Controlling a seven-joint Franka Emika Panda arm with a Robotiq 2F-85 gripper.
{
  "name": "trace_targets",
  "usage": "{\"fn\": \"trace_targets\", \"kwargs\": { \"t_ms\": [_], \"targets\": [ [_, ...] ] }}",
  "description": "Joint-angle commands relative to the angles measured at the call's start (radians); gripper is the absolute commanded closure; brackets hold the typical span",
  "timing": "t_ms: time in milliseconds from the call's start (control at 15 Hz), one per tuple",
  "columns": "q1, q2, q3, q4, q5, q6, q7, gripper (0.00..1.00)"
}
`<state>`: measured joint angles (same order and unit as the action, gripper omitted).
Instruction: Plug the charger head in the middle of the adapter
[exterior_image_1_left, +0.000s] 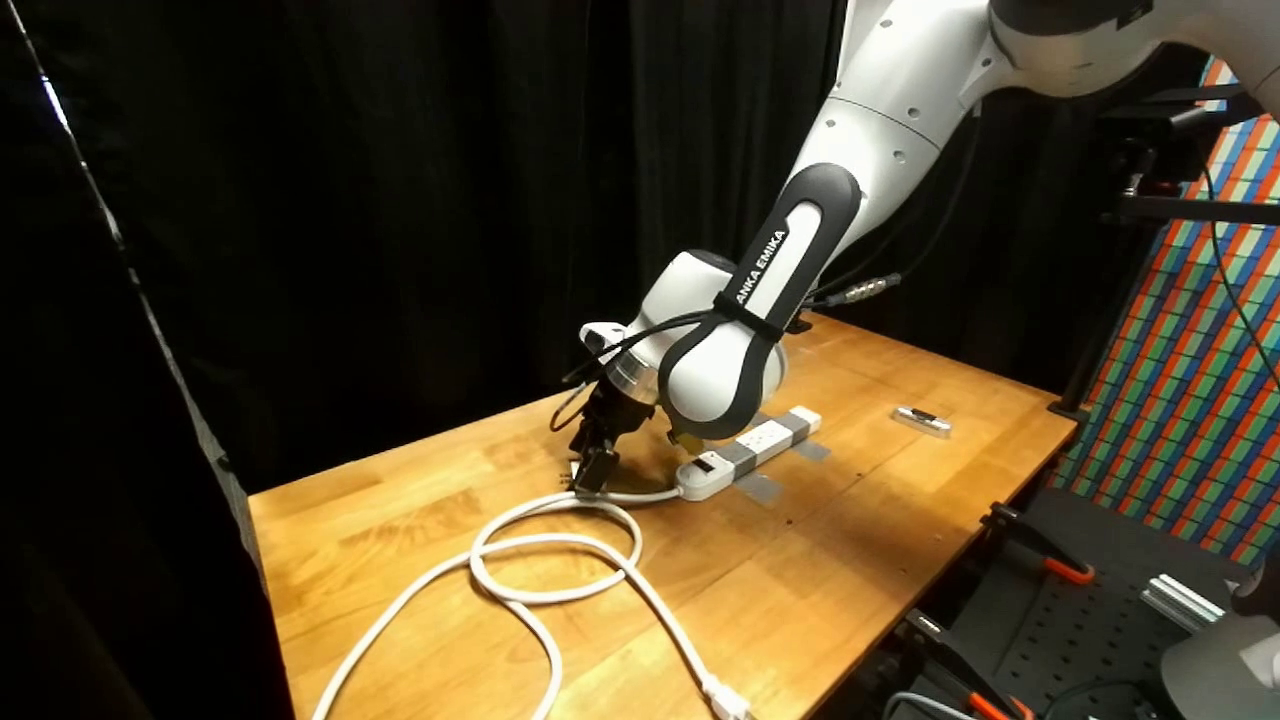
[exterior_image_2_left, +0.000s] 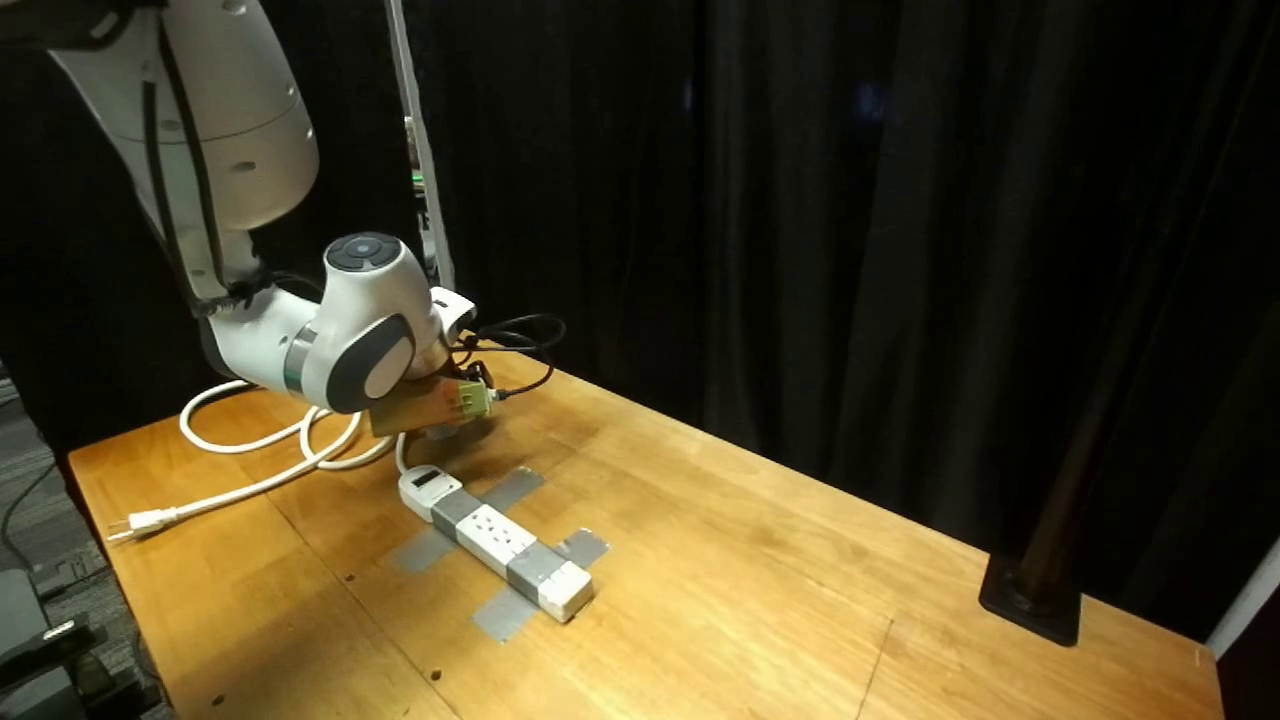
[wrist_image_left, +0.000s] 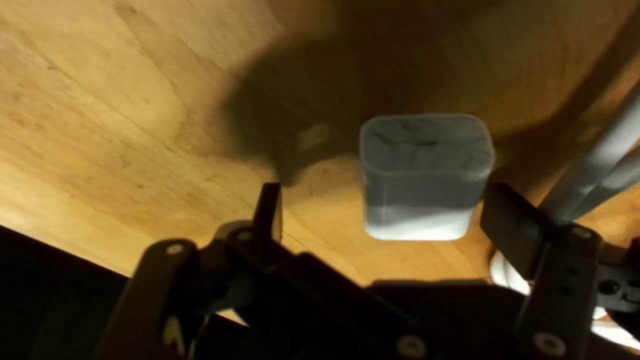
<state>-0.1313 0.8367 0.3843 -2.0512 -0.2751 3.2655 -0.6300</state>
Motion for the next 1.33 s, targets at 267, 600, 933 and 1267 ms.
{"fn": "trace_targets", "kwargs": {
  "t_ms": [267,600,933,1267],
  "targets": [
    [0.136,-0.017,-0.115,0.072,-0.039,-0.049,0.121,0.0],
    [0.069,-0.048,-0.033,0.069,-0.017,-0.245,0.146,0.0],
    [0.028,-0.067,0.002,0.073,0.013,-0.339,0.116,0.0],
    [0.016,-0.053,-0.021,0.068,-0.005,-0.271,0.099,0.0]
  ]
}}
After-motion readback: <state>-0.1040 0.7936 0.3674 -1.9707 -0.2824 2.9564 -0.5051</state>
